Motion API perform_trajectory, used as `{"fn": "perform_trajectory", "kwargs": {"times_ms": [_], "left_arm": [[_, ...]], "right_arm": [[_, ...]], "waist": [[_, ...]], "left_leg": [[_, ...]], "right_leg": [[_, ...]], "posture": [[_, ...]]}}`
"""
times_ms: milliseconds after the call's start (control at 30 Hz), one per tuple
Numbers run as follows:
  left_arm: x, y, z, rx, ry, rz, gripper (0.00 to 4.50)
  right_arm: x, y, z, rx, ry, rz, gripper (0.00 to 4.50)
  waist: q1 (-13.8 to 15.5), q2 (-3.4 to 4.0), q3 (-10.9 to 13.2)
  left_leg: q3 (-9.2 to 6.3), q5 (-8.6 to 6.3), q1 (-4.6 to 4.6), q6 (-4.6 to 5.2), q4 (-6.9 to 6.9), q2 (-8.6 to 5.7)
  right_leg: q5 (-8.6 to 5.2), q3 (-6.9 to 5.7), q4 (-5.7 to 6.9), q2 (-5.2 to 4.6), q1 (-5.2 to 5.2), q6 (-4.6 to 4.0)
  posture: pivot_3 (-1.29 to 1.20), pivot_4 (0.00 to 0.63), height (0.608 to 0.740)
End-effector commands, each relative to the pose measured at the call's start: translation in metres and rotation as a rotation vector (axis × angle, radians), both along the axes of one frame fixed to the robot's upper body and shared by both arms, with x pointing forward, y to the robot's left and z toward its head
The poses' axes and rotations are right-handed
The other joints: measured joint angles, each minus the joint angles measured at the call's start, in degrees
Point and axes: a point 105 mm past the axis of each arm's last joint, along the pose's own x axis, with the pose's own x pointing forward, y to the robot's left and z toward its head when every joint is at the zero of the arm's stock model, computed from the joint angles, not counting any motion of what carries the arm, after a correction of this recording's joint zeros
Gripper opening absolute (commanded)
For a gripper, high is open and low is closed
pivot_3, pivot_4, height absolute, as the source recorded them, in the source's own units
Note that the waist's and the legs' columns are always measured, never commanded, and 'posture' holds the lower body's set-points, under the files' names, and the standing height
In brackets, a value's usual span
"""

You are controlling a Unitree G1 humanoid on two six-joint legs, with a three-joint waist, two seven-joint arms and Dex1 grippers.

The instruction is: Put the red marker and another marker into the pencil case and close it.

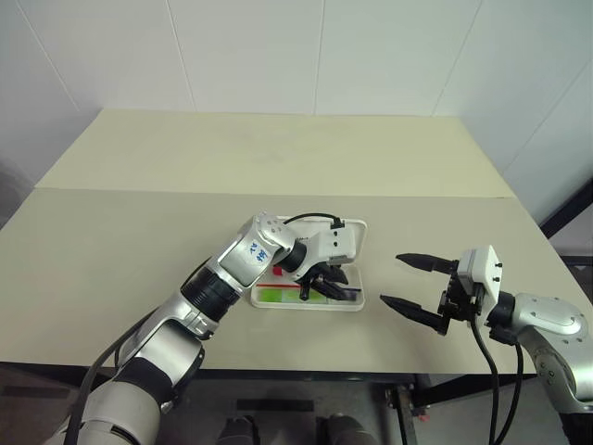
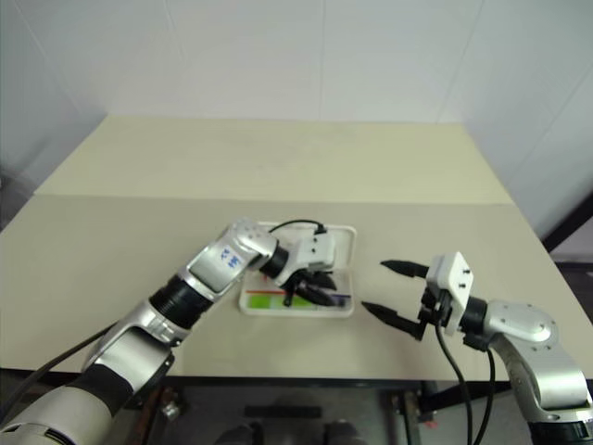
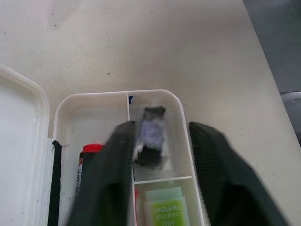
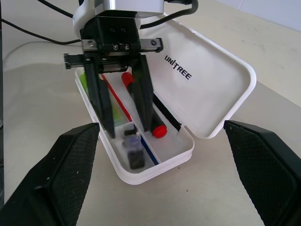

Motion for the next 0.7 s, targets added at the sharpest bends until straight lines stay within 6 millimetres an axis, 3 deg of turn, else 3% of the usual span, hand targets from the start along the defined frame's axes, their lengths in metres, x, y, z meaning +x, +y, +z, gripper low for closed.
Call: {"fn": "perform_trajectory", "kwargs": {"times_ms": [33, 167, 300, 367, 533, 700], "left_arm": [[-0.007, -0.009, 0.016, -0.044, -0.045, -0.055, 3.31], [-0.009, -0.009, 0.017, -0.057, -0.046, -0.061, 4.47], [-0.014, -0.01, 0.034, -0.147, -0.088, -0.099, 4.47], [-0.018, -0.009, 0.06, -0.303, -0.145, -0.136, 4.47], [-0.028, 0.021, 0.103, -0.629, -0.173, -0.185, 4.47], [-0.01, 0.061, 0.1, -0.636, -0.221, -0.089, 4.47]], "right_arm": [[-0.002, 0.0, 0.014, 0.004, -0.068, 0.003, 4.5], [-0.002, -0.001, 0.015, -0.001, -0.07, 0.002, 4.5], [-0.002, -0.002, 0.016, -0.004, -0.073, 0.003, 4.5], [-0.002, -0.003, 0.017, -0.006, -0.074, 0.003, 4.5], [-0.005, -0.003, 0.021, 0.001, -0.07, 0.027, 4.5], [-0.005, 0.002, 0.03, 0.016, -0.071, 0.087, 4.5]], "waist": [[0.01, 0.0, 0.0], [0.0, 0.0, 0.0], [-0.04, 0.0, 0.0], [-0.04, 0.0, 0.0], [-0.06, 0.02, -0.01], [-0.09, 0.02, -0.01]], "left_leg": [[0.0, 0.0, 0.0, 0.0, 0.0, 0.0], [0.0, 0.0, 0.0, 0.0, -0.01, 0.0], [0.0, 0.0, 0.0, 0.0, -0.03, 0.0], [0.0, 0.0, 0.0, 0.0, -0.04, 0.0], [0.02, 0.0, 0.04, 0.0, -0.09, 0.02], [0.02, 0.0, 0.05, -0.01, -0.03, 0.02]], "right_leg": [[0.0, 0.0, 0.0, 0.0, 0.0, 0.0], [0.0, 0.0, -0.01, 0.0, 0.0, 0.0], [0.0, 0.01, -0.01, 0.0, 0.0, 0.0], [0.0, 0.01, -0.02, -0.01, 0.0, 0.0], [0.0, -0.01, -0.03, -0.02, 0.0, 0.0], [0.03, -0.01, 0.0, -0.02, 0.02, 0.04]], "posture": [[0.0, 0.15, 0.74], [0.0, 0.15, 0.74], [0.0, 0.15, 0.74], [0.0, 0.15, 0.74], [0.0, 0.15, 0.74], [0.0, 0.15, 0.74]]}}
